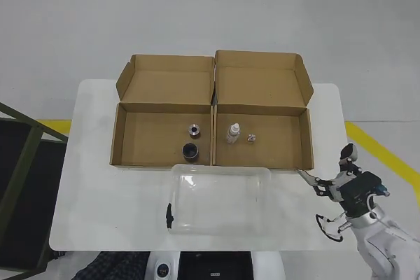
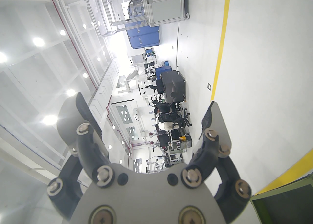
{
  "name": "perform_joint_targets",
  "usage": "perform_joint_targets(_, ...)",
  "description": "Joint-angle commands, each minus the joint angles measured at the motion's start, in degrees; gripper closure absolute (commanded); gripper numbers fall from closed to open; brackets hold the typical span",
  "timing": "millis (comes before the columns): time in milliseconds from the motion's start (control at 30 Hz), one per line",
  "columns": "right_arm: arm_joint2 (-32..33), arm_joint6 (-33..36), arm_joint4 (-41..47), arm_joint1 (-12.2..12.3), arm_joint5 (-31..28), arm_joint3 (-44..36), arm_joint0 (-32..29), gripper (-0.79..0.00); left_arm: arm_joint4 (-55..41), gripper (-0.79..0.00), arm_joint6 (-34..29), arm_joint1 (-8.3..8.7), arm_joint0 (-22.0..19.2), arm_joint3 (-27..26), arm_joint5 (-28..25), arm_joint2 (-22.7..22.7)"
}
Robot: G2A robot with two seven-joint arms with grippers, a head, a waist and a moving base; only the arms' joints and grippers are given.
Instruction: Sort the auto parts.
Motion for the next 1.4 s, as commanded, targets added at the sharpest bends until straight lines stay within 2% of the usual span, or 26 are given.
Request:
perform_joint_targets(0,0.99,-1.11,-0.02,0.03,-0.16,0.08,-1.12,-0.785,0.00,-0.785,0.00,0.00,0.00,0.00,0.00,0.00)
perform_joint_targets(333,3.68,-4.87,0.97,0.12,-0.31,1.71,-3.71,-0.785,0.00,-0.785,0.00,0.00,0.00,0.00,0.00,0.00)
perform_joint_targets(1367,3.68,-4.87,0.97,0.12,-0.31,1.71,-3.71,-0.785,0.00,-0.785,0.00,0.00,0.00,0.00,0.00,0.00)
